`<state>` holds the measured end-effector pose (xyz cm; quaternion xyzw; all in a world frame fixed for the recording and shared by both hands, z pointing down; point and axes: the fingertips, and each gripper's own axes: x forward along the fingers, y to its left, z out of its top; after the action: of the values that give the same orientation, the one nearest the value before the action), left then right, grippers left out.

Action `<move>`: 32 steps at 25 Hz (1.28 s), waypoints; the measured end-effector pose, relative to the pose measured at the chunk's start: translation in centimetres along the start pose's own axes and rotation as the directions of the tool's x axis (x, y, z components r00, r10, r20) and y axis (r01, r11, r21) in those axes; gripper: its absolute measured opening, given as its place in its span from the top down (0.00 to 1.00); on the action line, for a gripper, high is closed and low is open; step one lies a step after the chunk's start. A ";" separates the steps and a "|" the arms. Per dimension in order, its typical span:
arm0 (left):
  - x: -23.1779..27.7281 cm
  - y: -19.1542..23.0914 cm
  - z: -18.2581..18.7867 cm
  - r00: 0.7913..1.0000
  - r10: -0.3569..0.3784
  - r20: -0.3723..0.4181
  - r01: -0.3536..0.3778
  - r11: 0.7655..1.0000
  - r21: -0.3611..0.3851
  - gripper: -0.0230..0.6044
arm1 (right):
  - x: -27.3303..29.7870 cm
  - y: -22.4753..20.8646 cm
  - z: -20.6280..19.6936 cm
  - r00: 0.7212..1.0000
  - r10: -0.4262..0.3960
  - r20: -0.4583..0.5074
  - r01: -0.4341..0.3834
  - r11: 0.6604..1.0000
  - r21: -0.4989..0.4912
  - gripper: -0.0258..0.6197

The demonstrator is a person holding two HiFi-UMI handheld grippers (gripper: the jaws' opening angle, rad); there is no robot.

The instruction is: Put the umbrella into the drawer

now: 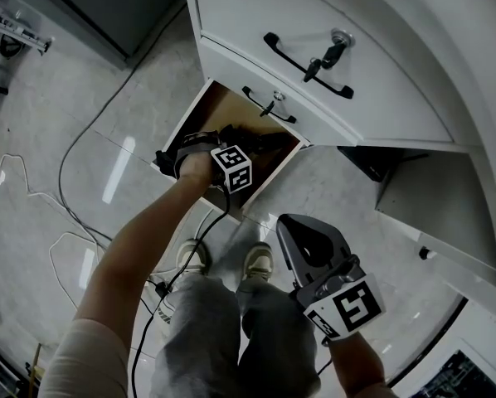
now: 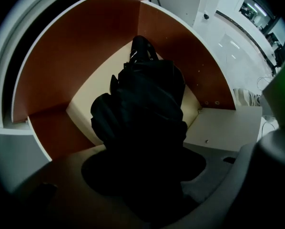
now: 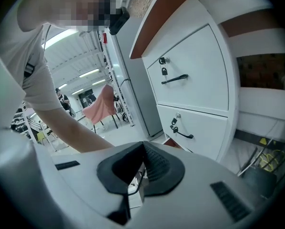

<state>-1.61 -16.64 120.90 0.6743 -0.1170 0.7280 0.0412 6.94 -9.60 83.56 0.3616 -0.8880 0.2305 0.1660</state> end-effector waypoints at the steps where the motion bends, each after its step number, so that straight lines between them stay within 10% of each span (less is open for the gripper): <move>1: 0.3 -0.1 0.0 1.000 -0.011 -0.002 0.011 1.000 -0.005 0.53 | 0.0 0.0 -0.1 1.000 0.005 0.006 -0.005 1.000 0.004 0.95; 16: -0.1 0.6 -0.6 0.999 0.042 0.027 -0.042 0.999 -0.017 0.46 | 1.3 0.2 0.6 1.000 0.000 -0.026 0.000 1.000 0.002 0.95; 32: -23.5 2.5 -6.6 0.969 0.074 0.237 0.003 0.951 -0.309 0.51 | -5.7 3.1 15.0 0.998 -0.057 -0.018 0.057 0.998 -0.008 0.95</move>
<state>-6.55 -15.27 96.90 0.7425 -0.2448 0.6124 0.1173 6.72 -12.36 67.46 0.3839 -0.8766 0.2259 0.1819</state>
